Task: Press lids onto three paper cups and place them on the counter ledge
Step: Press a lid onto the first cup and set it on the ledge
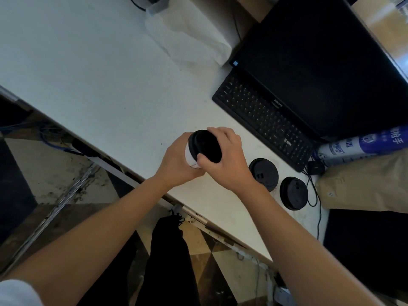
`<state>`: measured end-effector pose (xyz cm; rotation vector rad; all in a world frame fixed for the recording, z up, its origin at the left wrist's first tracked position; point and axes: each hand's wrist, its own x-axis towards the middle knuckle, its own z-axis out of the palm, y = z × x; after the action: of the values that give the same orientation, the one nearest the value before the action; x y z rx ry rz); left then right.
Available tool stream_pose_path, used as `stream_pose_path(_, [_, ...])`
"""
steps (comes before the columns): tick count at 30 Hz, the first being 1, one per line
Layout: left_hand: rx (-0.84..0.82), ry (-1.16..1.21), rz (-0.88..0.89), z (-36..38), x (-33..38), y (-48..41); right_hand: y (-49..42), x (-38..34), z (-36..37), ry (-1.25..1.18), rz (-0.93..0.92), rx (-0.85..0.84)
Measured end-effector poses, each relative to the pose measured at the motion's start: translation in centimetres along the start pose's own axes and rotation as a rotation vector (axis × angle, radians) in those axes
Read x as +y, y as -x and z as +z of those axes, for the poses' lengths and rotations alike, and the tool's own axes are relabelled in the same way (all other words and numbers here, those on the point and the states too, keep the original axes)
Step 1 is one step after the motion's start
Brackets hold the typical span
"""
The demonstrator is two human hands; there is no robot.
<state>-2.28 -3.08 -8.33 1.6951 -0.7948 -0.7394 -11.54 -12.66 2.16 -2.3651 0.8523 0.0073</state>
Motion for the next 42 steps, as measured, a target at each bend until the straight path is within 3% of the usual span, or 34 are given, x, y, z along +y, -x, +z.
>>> stream_pose_path(3, [0.004,-0.065,0.066,0.0,0.0,0.7,0.5,-1.0,1.7,-0.09,0.198,0.096])
stream_pose_path(6, [-0.005,-0.119,0.054,0.3,-0.2,1.3,0.3,-1.9,3.1,-0.055,0.275,0.157])
stream_pose_path(14, [-0.008,-0.046,0.013,-0.4,-0.7,1.1,-0.2,-1.5,4.7,0.083,0.12,0.262])
stream_pose_path(22, [-0.017,-0.001,-0.032,-0.6,0.0,1.5,-0.5,-1.1,3.3,0.074,-0.015,0.233])
stream_pose_path(26, [0.045,-0.107,-0.006,-1.3,2.0,1.2,-0.3,-1.5,1.8,0.081,0.051,0.181])
stream_pose_path(31, [0.164,-0.335,0.008,-1.5,3.9,1.1,-0.1,-3.6,0.4,0.096,0.179,0.244])
stream_pose_path(42, [-0.038,-0.072,0.017,-4.2,8.3,0.9,0.1,-5.6,-4.3,0.323,-0.127,0.426])
